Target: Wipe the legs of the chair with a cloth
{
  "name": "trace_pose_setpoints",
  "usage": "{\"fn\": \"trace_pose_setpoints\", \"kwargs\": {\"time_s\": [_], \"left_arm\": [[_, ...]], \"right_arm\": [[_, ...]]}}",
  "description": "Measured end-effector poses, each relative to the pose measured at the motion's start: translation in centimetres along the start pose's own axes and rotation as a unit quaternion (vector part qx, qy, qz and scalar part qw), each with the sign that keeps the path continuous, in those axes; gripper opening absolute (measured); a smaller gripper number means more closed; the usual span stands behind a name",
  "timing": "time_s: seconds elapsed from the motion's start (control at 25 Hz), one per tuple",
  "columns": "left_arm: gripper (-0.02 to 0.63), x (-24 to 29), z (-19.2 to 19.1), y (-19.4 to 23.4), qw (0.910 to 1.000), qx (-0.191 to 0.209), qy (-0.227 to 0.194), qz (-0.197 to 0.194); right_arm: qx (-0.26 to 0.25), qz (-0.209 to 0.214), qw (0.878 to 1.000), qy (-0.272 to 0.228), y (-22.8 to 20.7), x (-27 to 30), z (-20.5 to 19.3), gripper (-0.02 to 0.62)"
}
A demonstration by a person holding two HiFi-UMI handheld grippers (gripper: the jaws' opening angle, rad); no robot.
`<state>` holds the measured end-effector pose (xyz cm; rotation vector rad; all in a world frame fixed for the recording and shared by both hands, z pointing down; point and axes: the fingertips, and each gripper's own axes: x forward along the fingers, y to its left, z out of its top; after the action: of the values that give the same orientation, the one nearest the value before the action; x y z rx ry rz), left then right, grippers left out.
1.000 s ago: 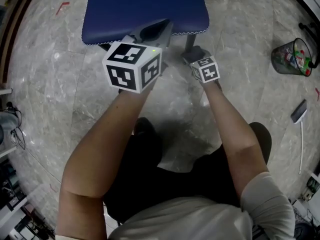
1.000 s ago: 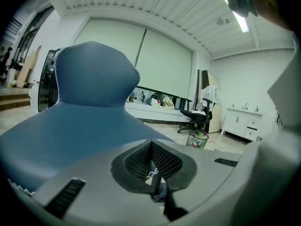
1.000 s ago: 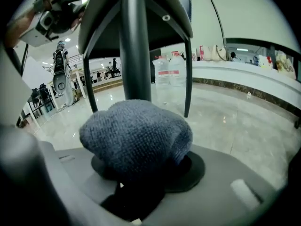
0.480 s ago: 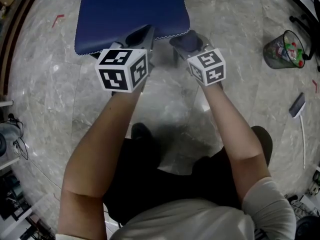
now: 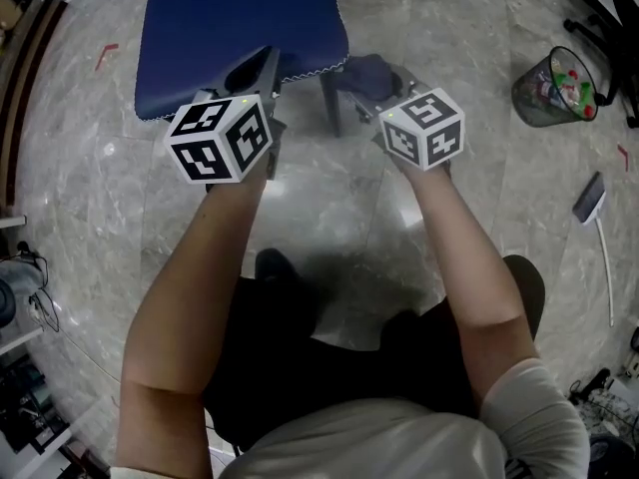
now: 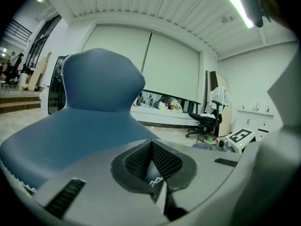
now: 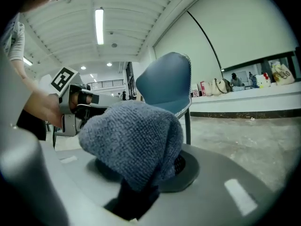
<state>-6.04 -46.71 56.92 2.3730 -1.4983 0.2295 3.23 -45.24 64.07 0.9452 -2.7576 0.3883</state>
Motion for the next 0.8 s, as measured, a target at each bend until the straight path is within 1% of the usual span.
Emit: {"fn": "trace_pose_setpoints", "kwargs": {"time_s": [0.16,0.32,0.44,0.52,0.6,0.72,0.8], "left_arm": [[0.005,0.2,1.2,-2.0,0.9996,0.005,-0.019,-0.022],[0.006,0.2,2.0,-3.6,0.9984,0.008,-0.038,-0.043],[0.006,0.1,3.2,-4.8,0.9966,0.007,-0.063,-0.052],[0.006,0.2,3.9,-5.7,0.9950,0.025,-0.077,-0.058],[0.005,0.2,4.2,-6.4,0.9939,0.032,-0.082,-0.065],[0.006,0.4,4.3,-7.0,0.9934,0.023,-0.084,-0.074],[0.006,0.3,4.2,-7.6,0.9929,0.024,-0.083,-0.082]], "right_arm": [[-0.024,-0.017,0.999,-0.022,-0.9,-2.4,3.5,0.132],[-0.028,-0.010,0.998,-0.050,-0.3,-4.1,6.6,0.130],[-0.026,-0.012,0.997,-0.069,0.0,-5.1,8.1,0.130],[-0.029,-0.014,0.996,-0.078,0.1,-5.8,9.0,0.129],[-0.031,-0.018,0.996,-0.084,0.1,-6.4,9.4,0.127],[-0.030,-0.022,0.995,-0.093,0.0,-6.9,10.1,0.127],[-0.030,-0.023,0.994,-0.098,0.0,-7.3,10.5,0.127]]}}
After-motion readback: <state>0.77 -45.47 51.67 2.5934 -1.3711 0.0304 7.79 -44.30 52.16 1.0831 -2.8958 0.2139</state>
